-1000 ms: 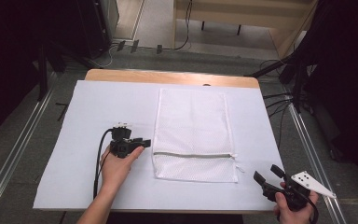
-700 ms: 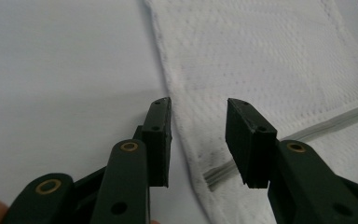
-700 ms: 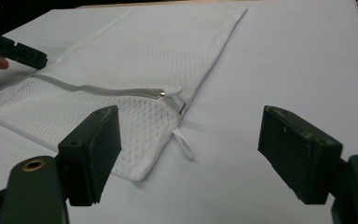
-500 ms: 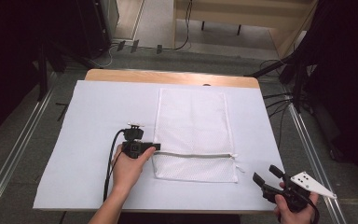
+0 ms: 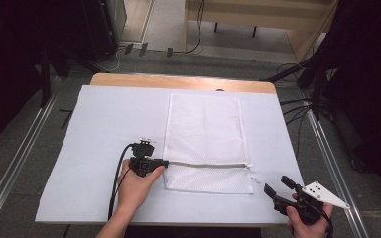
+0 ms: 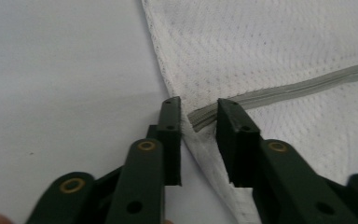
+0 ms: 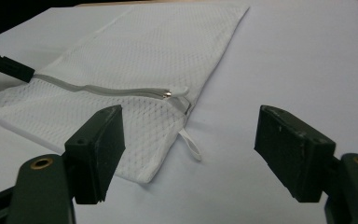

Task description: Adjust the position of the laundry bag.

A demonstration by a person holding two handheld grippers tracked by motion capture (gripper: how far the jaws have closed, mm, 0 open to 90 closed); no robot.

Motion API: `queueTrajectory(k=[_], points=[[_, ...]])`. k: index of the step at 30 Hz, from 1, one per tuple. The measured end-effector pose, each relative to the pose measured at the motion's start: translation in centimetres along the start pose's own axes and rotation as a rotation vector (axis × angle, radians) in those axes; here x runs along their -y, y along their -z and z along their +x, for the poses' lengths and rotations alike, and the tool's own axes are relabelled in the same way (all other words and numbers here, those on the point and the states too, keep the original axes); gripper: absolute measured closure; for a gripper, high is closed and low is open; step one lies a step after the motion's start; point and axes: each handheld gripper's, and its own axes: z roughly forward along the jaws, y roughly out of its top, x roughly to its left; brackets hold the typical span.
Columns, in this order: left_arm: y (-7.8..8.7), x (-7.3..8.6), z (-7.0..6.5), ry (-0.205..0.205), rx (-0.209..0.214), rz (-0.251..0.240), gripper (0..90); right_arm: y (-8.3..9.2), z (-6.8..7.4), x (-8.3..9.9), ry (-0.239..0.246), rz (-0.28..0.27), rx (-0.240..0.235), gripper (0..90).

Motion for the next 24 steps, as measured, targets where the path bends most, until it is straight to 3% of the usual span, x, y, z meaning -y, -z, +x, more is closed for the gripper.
queueTrajectory(k=[2,4,5,7,11,18,20,21,22,24], points=[[-0.2,0.0,0.1,-0.012,0.034,0.021,82.9,-0.1,0.0,0.0,0.0,0.004,-0.003,25.3],[-0.2,0.1,-0.1,-0.032,0.059,0.016,88.3,0.0,0.0,0.0,0.0,0.003,0.0,25.8],[-0.2,0.1,-0.1,-0.025,0.093,0.008,90.0,0.0,-0.1,0.0,-0.002,0.003,0.002,26.0],[-0.1,0.2,0.0,-0.013,0.125,-0.007,90.0,0.0,-0.2,0.1,-0.002,0.005,0.005,26.5],[0.5,0.4,0.5,-0.011,0.143,-0.028,90.0,0.0,-0.3,0.2,-0.004,0.01,0.013,27.1],[1.4,1.5,2.5,0.036,0.18,-0.037,90.0,-0.2,-0.2,0.2,-0.004,0.017,0.012,27.5],[1.5,1.9,3.0,0.081,0.217,-0.043,90.0,-0.2,-0.1,0.2,-0.007,0.017,0.013,27.6],[1.5,2.0,3.2,0.104,0.238,-0.044,88.2,-0.2,-0.1,0.2,-0.008,0.017,0.012,27.6],[1.5,2.1,3.2,0.121,0.246,-0.055,75.5,-0.2,0.0,0.2,-0.003,0.016,0.01,27.6],[1.4,2.1,3.1,0.133,0.254,-0.048,60.1,-0.2,0.1,0.2,-0.003,0.017,0.012,27.6]])
